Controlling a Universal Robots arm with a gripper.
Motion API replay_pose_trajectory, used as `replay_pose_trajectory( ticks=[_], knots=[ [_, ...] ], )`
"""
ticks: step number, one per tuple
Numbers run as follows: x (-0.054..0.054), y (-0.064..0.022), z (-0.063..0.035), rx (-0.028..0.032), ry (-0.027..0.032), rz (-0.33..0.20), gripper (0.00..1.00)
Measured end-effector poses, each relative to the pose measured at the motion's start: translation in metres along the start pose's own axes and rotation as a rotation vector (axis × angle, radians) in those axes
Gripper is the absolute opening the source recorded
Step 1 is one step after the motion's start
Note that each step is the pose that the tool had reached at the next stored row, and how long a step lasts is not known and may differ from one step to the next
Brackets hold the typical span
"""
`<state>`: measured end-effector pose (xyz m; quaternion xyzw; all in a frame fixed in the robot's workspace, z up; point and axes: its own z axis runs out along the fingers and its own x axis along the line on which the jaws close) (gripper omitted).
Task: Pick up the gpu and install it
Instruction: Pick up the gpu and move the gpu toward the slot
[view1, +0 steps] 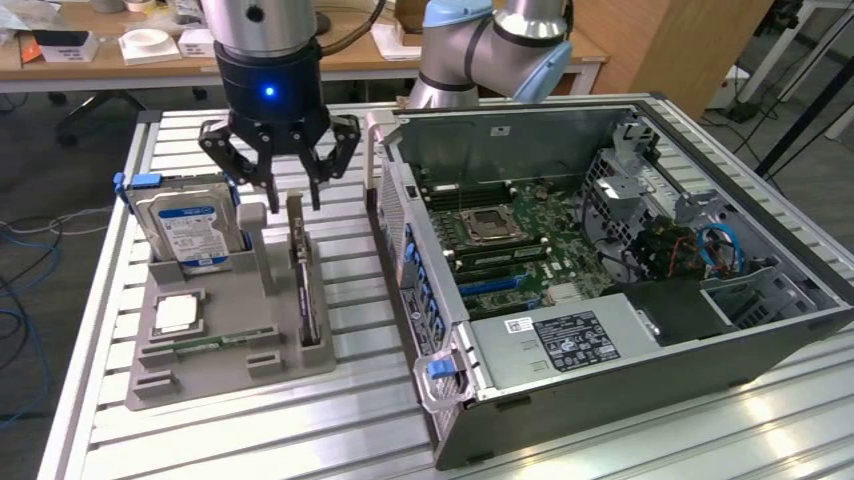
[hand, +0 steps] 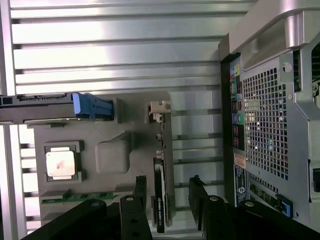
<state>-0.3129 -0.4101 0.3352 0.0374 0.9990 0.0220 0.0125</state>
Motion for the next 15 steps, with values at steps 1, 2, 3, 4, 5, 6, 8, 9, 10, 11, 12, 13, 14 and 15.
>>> replay_pose_trajectory(
  ticks=[1, 2, 3, 4, 5, 6, 8, 9, 10, 11, 12, 13, 14, 15],
  knots=[
    [-0.0001, -0.0004, 0.0006, -0.0001, 0.0000, 0.000, 0.47],
    [-0.0002, -0.0007, 0.0012, -0.0001, 0.0001, 0.000, 0.47],
    [-0.0004, -0.0011, 0.0018, 0.0000, 0.0000, 0.000, 0.47],
    [-0.0005, -0.0015, 0.0024, 0.0000, 0.0000, 0.000, 0.47],
    [-0.0006, -0.0019, 0.0030, -0.0001, 0.0000, 0.000, 0.47],
    [-0.0007, -0.0022, 0.0036, 0.0000, 0.0000, 0.000, 0.47],
    [-0.0010, -0.0030, 0.0049, 0.0000, 0.0000, 0.000, 0.47],
    [-0.0011, -0.0034, 0.0055, -0.0001, 0.0000, 0.000, 0.47],
    [-0.0012, -0.0038, 0.0061, -0.0001, 0.0000, 0.000, 0.47],
    [-0.0014, -0.0041, 0.0067, -0.0001, 0.0000, 0.000, 0.47],
    [-0.0015, -0.0045, 0.0073, 0.0000, 0.0000, 0.000, 0.47],
    [-0.0016, -0.0048, 0.0079, -0.0001, 0.0000, 0.000, 0.47],
    [-0.0018, -0.0052, 0.0086, -0.0001, 0.0000, 0.000, 0.47],
    [-0.0019, -0.0056, 0.0091, 0.0000, 0.0000, 0.000, 0.47]
  ],
)
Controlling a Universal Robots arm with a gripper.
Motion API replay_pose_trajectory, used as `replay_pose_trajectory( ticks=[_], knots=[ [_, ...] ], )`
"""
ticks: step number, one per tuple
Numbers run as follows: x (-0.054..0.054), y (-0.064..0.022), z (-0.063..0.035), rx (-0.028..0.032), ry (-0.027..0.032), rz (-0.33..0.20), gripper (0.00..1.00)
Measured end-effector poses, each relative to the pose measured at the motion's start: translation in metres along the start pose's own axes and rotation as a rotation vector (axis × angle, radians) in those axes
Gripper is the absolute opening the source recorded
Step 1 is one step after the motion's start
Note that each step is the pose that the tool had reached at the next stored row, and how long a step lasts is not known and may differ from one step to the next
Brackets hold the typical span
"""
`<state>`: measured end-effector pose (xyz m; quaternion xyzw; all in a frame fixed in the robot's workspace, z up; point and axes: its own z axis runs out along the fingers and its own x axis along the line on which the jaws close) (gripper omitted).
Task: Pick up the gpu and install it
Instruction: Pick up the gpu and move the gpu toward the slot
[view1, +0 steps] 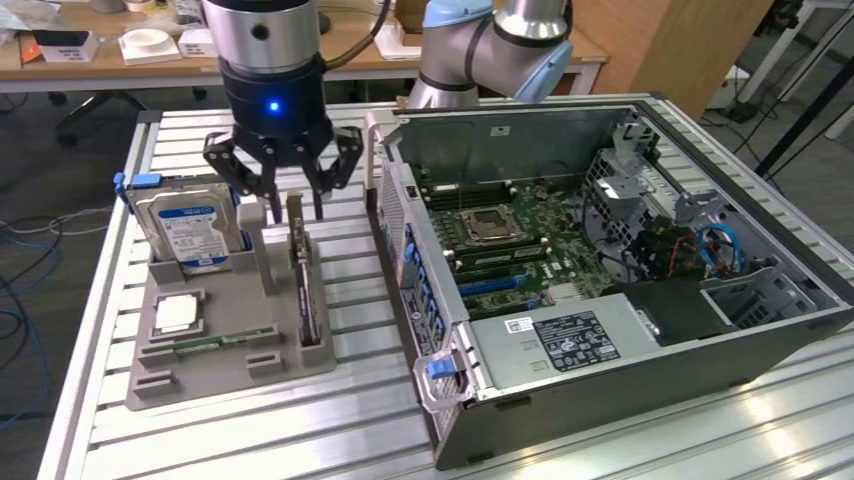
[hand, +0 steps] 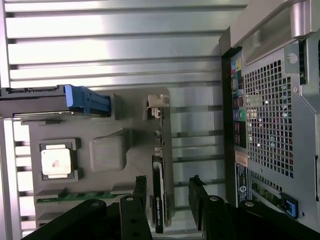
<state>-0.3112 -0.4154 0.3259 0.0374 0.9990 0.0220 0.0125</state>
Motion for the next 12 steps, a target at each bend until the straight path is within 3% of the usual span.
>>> replay_pose_trajectory(
  ticks=[12],
  knots=[
    [-0.0009, -0.0059, 0.0081, 0.0000, 0.0000, 0.000, 0.47]
  ],
)
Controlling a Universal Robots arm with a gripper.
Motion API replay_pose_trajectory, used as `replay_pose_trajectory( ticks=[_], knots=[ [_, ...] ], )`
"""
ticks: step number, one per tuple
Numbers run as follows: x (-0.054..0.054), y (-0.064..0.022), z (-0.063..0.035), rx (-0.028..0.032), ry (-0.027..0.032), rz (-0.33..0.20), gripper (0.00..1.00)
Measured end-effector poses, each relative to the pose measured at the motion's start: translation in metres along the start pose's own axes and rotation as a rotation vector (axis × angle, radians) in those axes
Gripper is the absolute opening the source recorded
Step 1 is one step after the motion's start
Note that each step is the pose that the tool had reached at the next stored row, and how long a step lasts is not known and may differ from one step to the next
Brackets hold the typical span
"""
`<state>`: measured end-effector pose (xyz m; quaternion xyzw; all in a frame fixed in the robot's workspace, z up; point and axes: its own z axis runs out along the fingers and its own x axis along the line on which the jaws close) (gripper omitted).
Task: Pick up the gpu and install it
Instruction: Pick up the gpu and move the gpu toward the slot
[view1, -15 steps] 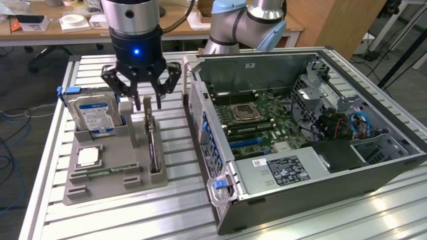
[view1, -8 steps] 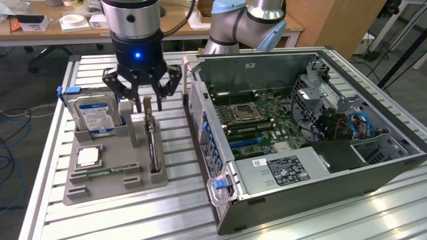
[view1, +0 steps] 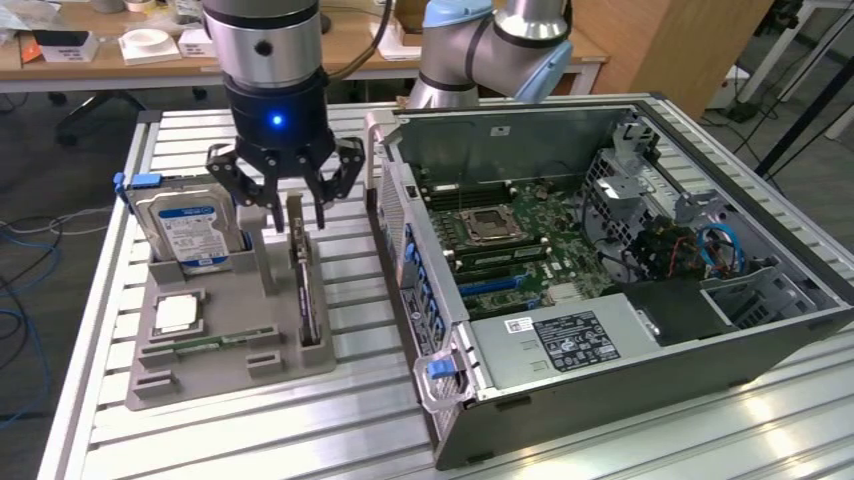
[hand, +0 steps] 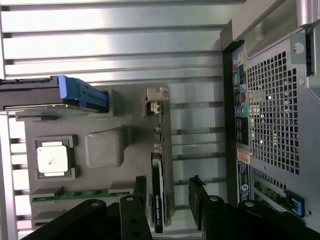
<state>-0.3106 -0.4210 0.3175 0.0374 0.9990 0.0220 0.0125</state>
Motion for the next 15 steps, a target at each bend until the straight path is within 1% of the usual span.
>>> replay_pose_trajectory(
  ticks=[15],
  knots=[
    [0.000, -0.0089, 0.0116, 0.0001, 0.0000, 0.000, 0.47]
  ],
)
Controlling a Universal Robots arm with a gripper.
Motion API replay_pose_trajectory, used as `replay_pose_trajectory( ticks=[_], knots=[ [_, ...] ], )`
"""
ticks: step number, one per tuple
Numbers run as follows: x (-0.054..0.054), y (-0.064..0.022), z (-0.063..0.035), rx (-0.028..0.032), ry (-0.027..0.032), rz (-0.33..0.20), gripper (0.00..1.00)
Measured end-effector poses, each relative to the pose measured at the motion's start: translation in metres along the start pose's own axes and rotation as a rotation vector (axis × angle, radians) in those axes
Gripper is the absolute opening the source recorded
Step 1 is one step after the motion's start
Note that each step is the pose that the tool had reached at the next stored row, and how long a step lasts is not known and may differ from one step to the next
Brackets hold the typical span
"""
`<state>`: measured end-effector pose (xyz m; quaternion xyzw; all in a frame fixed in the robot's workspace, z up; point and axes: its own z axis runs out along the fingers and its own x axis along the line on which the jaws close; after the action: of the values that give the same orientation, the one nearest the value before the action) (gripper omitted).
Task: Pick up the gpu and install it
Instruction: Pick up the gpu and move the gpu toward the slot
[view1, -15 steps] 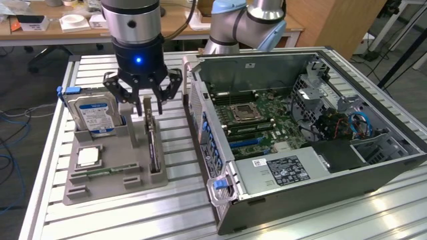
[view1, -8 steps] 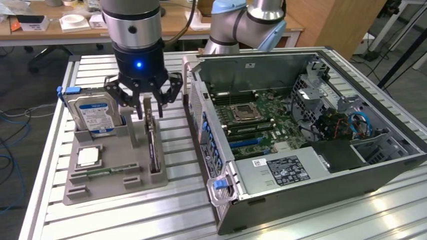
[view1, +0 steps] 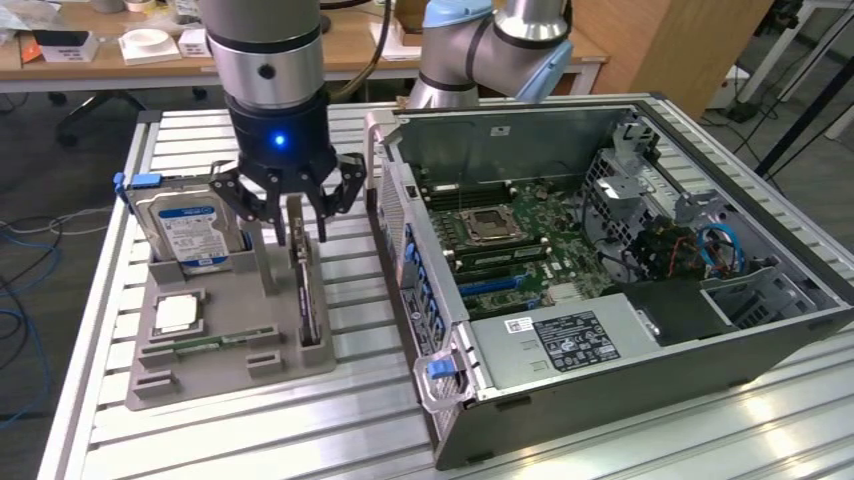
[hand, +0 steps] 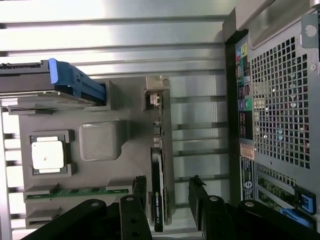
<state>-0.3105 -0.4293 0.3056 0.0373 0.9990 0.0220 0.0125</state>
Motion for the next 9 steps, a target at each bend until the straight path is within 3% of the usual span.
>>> replay_pose_trajectory(
  ticks=[9],
  knots=[
    [0.0003, -0.0024, 0.0071, -0.0001, -0.0001, 0.000, 0.47]
  ],
)
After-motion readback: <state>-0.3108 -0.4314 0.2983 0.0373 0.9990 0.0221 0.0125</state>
